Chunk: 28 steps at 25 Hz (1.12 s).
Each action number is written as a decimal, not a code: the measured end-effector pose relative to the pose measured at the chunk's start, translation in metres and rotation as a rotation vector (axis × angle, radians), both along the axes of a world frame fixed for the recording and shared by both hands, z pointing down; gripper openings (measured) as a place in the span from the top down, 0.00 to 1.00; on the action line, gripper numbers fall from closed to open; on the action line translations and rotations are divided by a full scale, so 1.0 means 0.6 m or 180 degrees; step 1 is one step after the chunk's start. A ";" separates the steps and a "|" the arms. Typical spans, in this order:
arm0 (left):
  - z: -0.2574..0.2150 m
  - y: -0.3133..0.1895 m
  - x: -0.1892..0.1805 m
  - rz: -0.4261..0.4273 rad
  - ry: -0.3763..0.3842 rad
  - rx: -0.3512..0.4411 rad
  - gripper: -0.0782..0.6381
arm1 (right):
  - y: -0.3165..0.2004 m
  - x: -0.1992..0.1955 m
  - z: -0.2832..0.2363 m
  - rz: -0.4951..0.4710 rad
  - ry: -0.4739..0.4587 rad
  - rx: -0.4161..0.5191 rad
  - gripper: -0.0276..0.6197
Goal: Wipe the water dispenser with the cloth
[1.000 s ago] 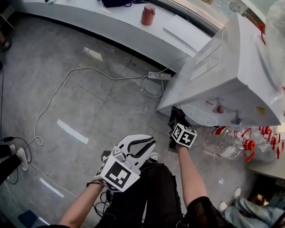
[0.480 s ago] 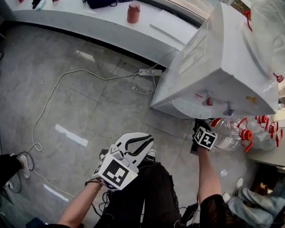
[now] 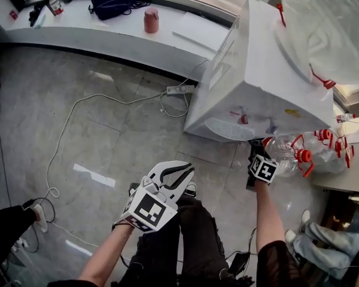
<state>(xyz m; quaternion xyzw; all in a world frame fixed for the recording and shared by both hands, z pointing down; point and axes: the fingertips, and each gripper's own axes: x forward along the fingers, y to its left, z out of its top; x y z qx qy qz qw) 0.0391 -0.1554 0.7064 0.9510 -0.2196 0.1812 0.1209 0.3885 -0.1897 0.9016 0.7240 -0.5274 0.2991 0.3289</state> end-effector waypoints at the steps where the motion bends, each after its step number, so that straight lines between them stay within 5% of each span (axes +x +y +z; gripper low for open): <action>1: -0.017 0.002 0.005 0.0002 0.0015 -0.0020 0.83 | 0.008 -0.003 -0.014 0.0002 -0.0038 0.0004 0.79; 18: -0.336 0.054 0.040 0.0349 0.0054 0.0008 0.83 | 0.085 -0.194 -0.450 -0.0693 -0.1049 0.0669 0.78; 28: -0.472 0.076 0.005 0.0332 0.0159 0.0183 0.83 | 0.140 -0.286 -0.689 -0.0839 -0.1299 0.1205 0.78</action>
